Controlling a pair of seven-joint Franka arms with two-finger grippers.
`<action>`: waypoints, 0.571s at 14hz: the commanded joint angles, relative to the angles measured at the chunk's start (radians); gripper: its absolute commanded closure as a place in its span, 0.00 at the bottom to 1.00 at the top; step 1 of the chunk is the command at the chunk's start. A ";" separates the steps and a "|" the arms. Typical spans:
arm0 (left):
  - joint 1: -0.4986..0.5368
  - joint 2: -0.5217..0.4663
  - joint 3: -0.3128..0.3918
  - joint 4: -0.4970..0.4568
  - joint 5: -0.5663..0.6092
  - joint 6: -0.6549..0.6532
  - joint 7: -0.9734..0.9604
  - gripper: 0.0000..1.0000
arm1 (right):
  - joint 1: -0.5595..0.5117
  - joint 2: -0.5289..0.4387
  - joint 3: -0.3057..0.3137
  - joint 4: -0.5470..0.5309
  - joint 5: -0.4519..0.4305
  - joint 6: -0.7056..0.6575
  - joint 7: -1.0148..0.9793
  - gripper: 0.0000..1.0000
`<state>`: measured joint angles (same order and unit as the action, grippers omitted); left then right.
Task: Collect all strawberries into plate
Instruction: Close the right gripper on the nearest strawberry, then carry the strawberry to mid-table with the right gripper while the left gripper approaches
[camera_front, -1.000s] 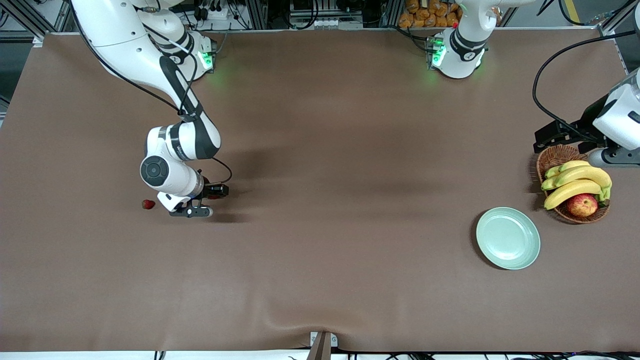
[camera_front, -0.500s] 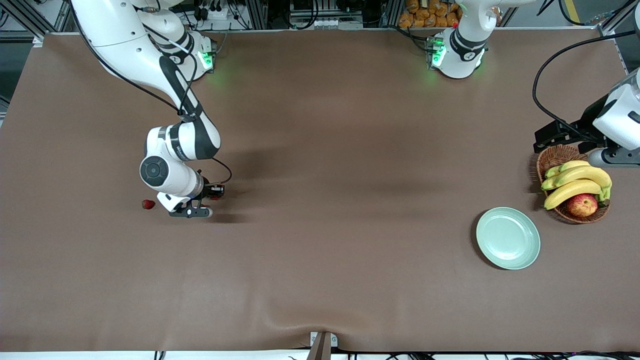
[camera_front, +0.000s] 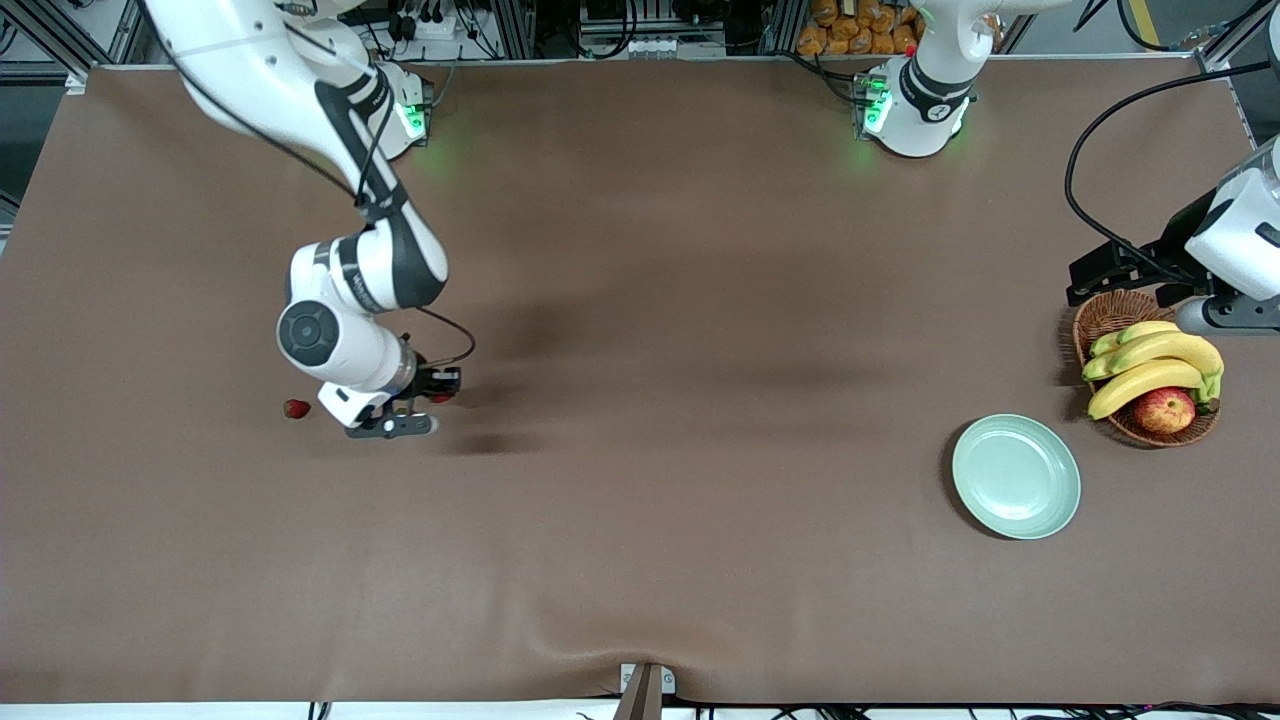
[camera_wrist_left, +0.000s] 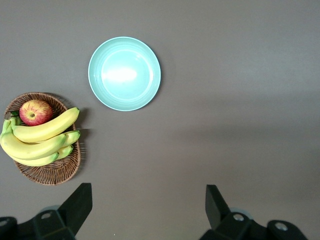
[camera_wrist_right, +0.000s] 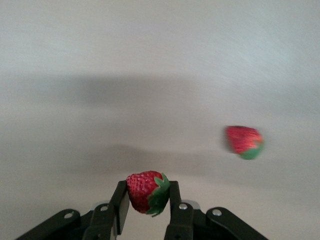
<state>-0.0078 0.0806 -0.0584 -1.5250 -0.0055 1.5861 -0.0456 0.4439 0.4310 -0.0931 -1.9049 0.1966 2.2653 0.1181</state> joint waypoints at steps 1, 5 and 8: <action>0.002 0.001 -0.006 0.005 -0.007 -0.006 -0.017 0.00 | 0.111 -0.003 -0.005 0.105 -0.002 -0.040 0.034 1.00; 0.003 0.010 -0.005 0.008 -0.014 -0.005 -0.016 0.00 | 0.254 0.038 -0.005 0.211 0.038 -0.027 0.067 1.00; 0.003 0.010 -0.005 0.008 -0.018 -0.005 -0.010 0.00 | 0.329 0.126 -0.005 0.308 0.072 0.006 0.104 1.00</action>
<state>-0.0077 0.0885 -0.0596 -1.5252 -0.0055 1.5861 -0.0456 0.7398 0.4688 -0.0857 -1.6968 0.2323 2.2641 0.2019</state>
